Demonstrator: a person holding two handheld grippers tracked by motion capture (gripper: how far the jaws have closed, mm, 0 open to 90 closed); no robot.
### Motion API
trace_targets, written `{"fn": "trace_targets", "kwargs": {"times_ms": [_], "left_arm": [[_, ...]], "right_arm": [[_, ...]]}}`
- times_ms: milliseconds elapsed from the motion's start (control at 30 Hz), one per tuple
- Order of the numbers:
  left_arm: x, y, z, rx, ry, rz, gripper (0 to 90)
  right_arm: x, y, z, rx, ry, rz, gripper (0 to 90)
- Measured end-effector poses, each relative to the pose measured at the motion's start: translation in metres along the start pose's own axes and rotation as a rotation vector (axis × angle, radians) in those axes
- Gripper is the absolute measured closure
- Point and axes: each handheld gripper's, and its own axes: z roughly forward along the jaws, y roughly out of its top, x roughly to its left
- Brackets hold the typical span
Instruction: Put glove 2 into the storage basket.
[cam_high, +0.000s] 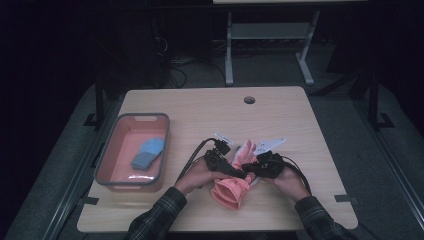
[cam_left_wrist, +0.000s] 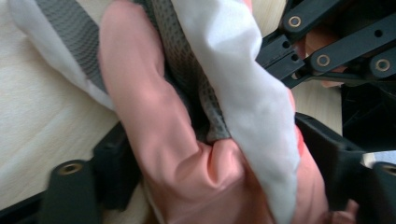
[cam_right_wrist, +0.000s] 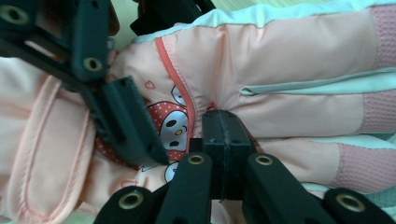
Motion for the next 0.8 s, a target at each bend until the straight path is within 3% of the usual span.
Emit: {"fn": "trace_targets", "kwargs": {"times_ms": [167, 267, 400, 567, 667, 800], "left_arm": [[0.000, 0.000, -0.002, 0.008, 0.032, 0.009, 40.8], [0.001, 0.000, -0.003, 0.005, 0.031, 0.011, 48.0], [-0.003, 0.001, -0.004, 0.005, 0.037, 0.026, 54.3], [-0.008, 0.001, -0.008, -0.024, 0.033, 0.031, 57.6], [-0.011, 0.002, -0.012, -0.024, 0.030, 0.031, 58.7], [-0.014, 0.003, -0.019, -0.039, 0.030, 0.031, 59.6]], "right_arm": [[-0.003, 0.000, -0.004, -0.018, 0.008, 0.014, 89.2], [-0.007, 0.000, -0.015, -0.051, 0.068, 0.061, 72.6], [-0.008, -0.007, -0.033, -0.095, 0.036, 0.074, 55.2], [-0.018, -0.022, -0.050, -0.114, -0.111, 0.096, 36.2], [-0.029, -0.031, -0.057, -0.134, -0.182, 0.157, 29.8], [-0.047, -0.044, -0.059, -0.118, -0.303, 0.217, 23.1]]}}
